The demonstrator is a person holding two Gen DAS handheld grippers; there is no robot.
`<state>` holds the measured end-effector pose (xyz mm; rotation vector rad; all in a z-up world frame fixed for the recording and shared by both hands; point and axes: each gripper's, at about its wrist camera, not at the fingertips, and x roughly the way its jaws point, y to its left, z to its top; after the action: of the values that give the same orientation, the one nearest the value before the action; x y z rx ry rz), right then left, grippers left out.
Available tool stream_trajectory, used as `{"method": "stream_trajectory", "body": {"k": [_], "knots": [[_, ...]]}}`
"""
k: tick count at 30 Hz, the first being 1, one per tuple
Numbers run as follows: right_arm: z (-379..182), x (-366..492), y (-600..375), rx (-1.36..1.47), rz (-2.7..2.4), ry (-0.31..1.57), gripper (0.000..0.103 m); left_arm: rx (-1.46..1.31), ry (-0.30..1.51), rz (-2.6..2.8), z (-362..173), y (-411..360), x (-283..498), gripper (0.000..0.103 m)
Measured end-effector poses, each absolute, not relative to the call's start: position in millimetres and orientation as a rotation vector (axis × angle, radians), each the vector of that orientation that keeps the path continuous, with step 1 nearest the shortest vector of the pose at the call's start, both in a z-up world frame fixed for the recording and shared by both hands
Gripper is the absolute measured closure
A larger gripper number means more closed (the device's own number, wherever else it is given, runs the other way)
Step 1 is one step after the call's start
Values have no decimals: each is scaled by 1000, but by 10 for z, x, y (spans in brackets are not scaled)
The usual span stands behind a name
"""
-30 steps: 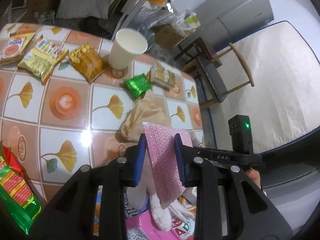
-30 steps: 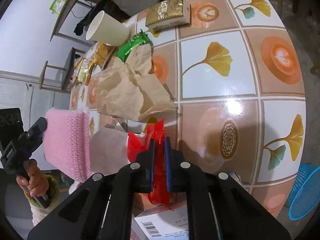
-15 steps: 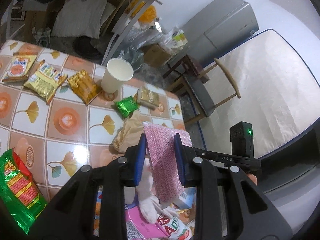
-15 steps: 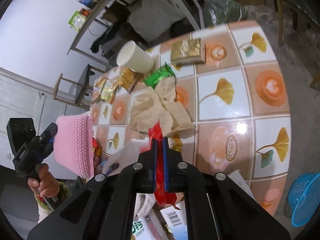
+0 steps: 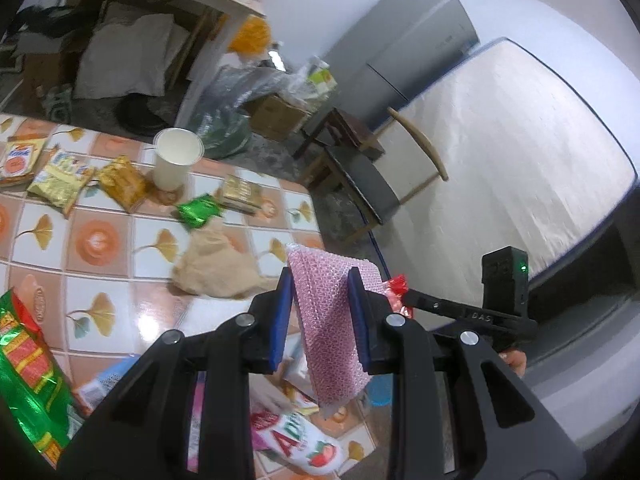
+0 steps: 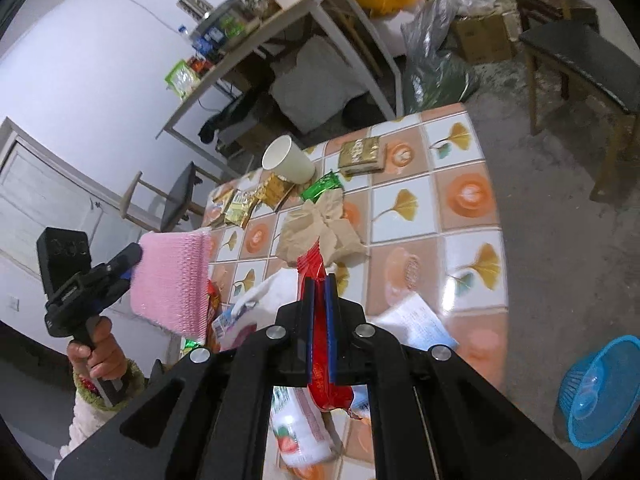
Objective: Collect trash
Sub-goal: 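Carry the pink cloth and red wrapper over the wastebasket and release both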
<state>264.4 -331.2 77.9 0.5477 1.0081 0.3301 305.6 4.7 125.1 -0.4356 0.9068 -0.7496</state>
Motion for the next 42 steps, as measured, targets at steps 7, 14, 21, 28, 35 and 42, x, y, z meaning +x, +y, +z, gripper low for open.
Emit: {"method": "stream_trajectory", "body": {"k": [7, 14, 21, 28, 35, 42], "knots": [[871, 1711, -4011, 605, 238, 932, 98, -316, 968, -873, 1270, -782, 2691, 77], [737, 761, -4898, 727, 75, 866, 98, -245, 1055, -1008, 1035, -1832, 2374, 77], [316, 4, -5723, 860, -131, 832, 98, -93, 1143, -1086, 658, -3102, 2014, 77], [-423, -521, -6385, 1007, -319, 830, 98, 127, 1206, -1101, 41, -4393, 1555, 77], [-1168, -737, -6789, 1135, -443, 827, 97, 246, 1309, -1118, -681, -5290, 1213, 76], [-1726, -709, -7096, 1157, -567, 857, 69, 260, 1403, -1090, -1215, -5673, 1128, 52]]}}
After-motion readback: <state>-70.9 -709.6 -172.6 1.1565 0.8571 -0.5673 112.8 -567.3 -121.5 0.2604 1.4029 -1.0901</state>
